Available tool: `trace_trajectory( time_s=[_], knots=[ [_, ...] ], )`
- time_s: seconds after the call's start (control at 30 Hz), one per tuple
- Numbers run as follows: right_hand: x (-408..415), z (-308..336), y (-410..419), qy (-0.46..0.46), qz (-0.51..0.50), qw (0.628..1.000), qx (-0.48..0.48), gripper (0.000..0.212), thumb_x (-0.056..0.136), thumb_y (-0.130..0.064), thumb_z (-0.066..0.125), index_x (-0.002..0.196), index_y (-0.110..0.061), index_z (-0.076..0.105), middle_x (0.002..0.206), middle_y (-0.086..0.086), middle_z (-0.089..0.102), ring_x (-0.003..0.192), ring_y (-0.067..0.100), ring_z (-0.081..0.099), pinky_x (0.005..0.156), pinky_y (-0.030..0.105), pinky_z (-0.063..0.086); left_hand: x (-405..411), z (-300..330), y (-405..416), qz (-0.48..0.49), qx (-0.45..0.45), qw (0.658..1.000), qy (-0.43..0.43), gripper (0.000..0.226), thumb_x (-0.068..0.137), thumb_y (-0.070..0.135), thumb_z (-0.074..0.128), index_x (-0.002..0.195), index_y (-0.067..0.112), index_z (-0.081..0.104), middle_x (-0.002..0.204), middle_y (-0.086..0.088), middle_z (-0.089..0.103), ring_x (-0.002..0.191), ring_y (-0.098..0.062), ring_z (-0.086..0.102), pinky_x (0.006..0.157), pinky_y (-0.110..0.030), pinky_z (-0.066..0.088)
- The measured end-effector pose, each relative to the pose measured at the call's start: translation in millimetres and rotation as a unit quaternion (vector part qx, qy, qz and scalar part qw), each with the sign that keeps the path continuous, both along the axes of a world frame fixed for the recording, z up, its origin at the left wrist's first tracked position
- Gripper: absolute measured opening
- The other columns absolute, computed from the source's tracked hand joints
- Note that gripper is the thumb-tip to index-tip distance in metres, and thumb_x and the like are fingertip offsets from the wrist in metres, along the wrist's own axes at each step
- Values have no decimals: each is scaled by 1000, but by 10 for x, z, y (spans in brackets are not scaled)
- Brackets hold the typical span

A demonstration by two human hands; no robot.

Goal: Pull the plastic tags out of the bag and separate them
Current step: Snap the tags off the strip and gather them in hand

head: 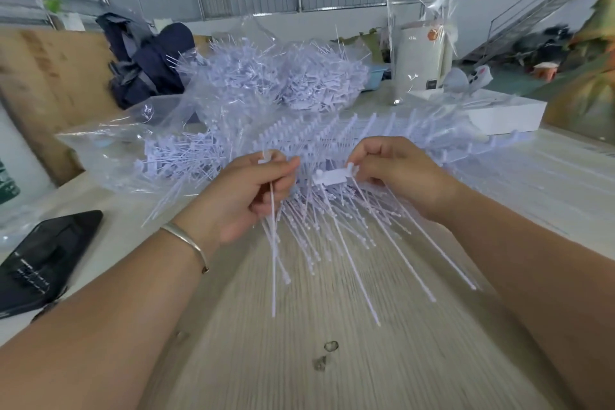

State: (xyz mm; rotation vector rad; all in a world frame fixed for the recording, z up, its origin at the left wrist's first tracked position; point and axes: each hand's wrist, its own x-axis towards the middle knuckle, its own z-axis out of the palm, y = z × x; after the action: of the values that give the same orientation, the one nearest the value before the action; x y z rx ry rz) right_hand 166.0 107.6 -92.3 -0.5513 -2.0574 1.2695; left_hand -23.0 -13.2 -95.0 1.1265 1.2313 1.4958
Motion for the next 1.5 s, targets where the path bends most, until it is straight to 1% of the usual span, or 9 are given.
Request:
trace_trajectory(
  time_s=[0.1,0.27,0.5,0.6,0.83,0.93,1.1,1.37,1.5],
  knots=[
    [-53,3,-113,4,-38,996,84,5,85,-1,59,83,0,63,62,-3,53,49,0,44,53,10,36,87,12,7,29,3,999,29,22,87,30,61,77,16,49,59,2,55,49,-8,48,38,-16,26],
    [-60,25,-182,13,-62,982,179,7,85,-5,58,81,-6,52,62,-4,43,52,6,35,52,20,30,148,-11,6,47,-42,994,92,36,100,42,44,111,10,59,55,8,42,41,-7,30,41,-19,20],
    [-54,60,-261,8,-61,956,287,12,87,-8,57,95,-9,49,75,2,51,59,9,39,55,22,32,211,34,-48,49,-18,992,113,25,69,43,76,62,23,64,47,9,27,41,-9,22,40,-20,22],
    [-70,79,-256,-19,-62,932,358,8,91,-16,56,95,-11,52,73,4,57,60,17,47,55,30,33,207,21,-24,92,19,992,86,20,80,20,74,71,18,57,43,13,32,37,-6,24,37,-18,21],
    [-28,109,-184,-74,-175,837,513,26,97,-36,47,77,-20,41,56,-3,40,59,21,39,63,30,23,235,28,3,136,45,988,62,17,86,19,70,73,21,59,47,12,37,38,-4,25,36,-16,21],
    [-55,81,-162,-99,-185,873,441,30,96,-39,50,74,-20,41,53,-9,36,52,13,37,53,30,23,250,27,-5,120,30,991,48,15,90,21,67,77,19,60,54,7,56,36,-5,25,35,-16,21],
    [-24,47,-142,12,-69,983,172,20,88,-23,67,82,-5,63,44,-14,39,45,3,39,54,8,33,245,18,-27,84,-32,994,59,46,92,25,64,45,25,64,45,10,38,37,-5,22,36,-15,20],
    [12,72,-91,63,-2,998,-2,7,78,-3,72,84,-4,76,48,0,49,45,8,36,46,16,31,226,25,-17,64,-31,996,61,17,89,18,65,73,20,60,42,12,26,36,-5,18,35,-15,18],
    [26,104,-65,44,-5,999,-19,7,76,2,69,77,-4,73,39,-8,45,39,4,35,42,12,31,255,39,-23,37,-27,993,105,26,88,20,66,62,24,68,42,11,27,37,-5,18,37,-16,17]
  ],
)
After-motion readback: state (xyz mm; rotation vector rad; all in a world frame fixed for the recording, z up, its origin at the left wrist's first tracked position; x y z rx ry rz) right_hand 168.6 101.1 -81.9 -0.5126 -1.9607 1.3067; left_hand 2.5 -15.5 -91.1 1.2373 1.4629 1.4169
